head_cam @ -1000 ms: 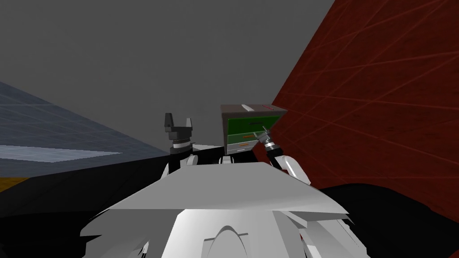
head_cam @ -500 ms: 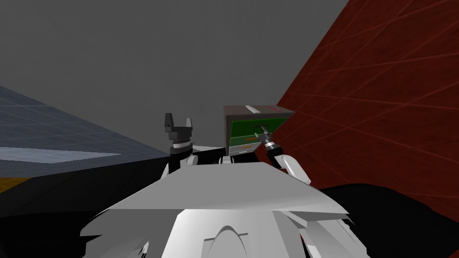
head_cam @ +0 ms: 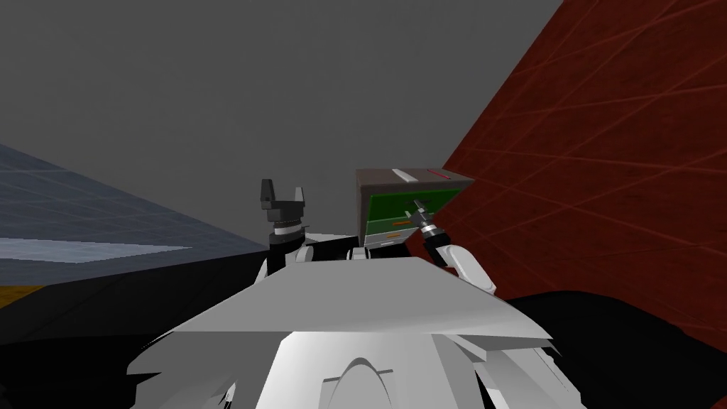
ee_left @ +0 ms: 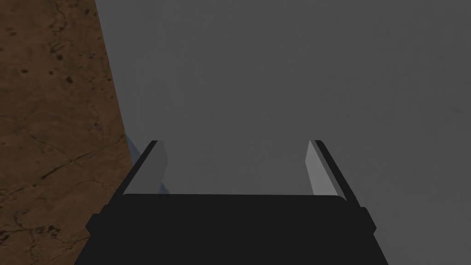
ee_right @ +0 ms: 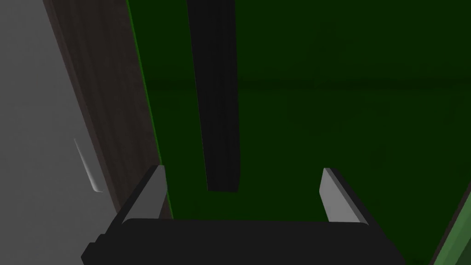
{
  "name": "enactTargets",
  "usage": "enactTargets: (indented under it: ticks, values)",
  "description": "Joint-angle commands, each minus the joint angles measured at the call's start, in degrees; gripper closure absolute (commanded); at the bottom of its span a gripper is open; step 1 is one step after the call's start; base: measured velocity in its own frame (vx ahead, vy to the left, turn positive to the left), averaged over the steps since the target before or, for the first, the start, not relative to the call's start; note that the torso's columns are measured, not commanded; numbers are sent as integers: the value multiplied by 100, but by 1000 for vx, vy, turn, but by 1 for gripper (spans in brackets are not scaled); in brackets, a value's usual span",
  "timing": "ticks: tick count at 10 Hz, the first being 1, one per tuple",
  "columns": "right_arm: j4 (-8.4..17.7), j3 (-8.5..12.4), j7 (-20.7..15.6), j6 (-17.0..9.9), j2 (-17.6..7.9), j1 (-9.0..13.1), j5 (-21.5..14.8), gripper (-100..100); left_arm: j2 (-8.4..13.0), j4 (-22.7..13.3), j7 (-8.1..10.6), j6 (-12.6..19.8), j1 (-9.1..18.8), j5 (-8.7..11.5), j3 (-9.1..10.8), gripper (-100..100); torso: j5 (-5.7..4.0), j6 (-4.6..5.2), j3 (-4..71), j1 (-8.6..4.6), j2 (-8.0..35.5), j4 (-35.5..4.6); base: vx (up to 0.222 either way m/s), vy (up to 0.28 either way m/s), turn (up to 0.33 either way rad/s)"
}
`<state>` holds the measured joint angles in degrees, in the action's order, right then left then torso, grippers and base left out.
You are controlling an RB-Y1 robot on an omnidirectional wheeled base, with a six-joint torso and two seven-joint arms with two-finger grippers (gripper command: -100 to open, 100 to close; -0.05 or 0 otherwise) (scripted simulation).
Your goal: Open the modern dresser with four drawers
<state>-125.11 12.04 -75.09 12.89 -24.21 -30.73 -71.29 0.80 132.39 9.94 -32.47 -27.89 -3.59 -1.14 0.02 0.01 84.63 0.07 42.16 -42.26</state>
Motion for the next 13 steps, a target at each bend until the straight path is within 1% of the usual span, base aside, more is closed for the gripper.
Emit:
enactTargets:
  ticks: [1, 3, 4, 5, 6, 7, 8, 9, 11, 13]
  values:
    - [-7, 10, 14, 4, -7, -6, 5, 100, 0, 0, 0, 0, 1, 0, 0, 0, -1, -1, -3, -8, 11, 0, 9, 6, 2]
    - [-329, -172, -57, -23, 109, -263, -90, 100, 1, 0, 0, 0, 2, 0, 1, 0, -9, -2, -20, -28, 35, -6, -63, -54, -74]
    - [-410, -217, -75, -29, 138, -327, -113, 100, 1, 0, 0, 0, 2, 0, 1, 0, -9, 0, -23, -29, 39, -9, -97, -57, -63]
    - [-571, -307, -110, -42, 196, -456, -160, 100, 1, -1, 0, 1, 2, 0, 1, 0, -4, -2, -17, -13, 29, -7, -124, -72, -61]
    - [-652, -352, -127, -48, 225, -521, -184, 100, 1, -1, 0, 1, 3, 0, 1, 0, -2, 0, -14, -9, 26, -6, -108, -82, -55]
    - [-813, -443, -162, -61, 282, -650, -231, 100, 1, -1, 0, 1, 2, 0, 1, 0, -2, -1, -6, -8, 12, -3, -100, -79, -71]
    - [-719, -317, -175, 22, 301, -607, -144, 100, 1, 0, 0, 1, 2, 0, 1, 0, -1, 0, -2, -6, 7, 0, -50, -36, -17]
    - [-780, -284, -194, 31, 278, -665, -165, -100, 1, 0, 0, 0, 2, 0, 0, 0, 1, -4, 6, 6, -9, 3, 84, 17, 19]
    - [-820, -256, -190, 18, 246, -702, -187, -100, 0, 1, 0, 0, -1, 0, 0, 0, 5, -2, 28, 15, -41, 14, 161, 51, 13]
    - [-876, -215, -184, -2, 200, -757, -219, -100, 0, 1, 0, -1, -1, 0, 0, 0, 0, -1, 2, -3, 0, 2, 187, 57, 17]
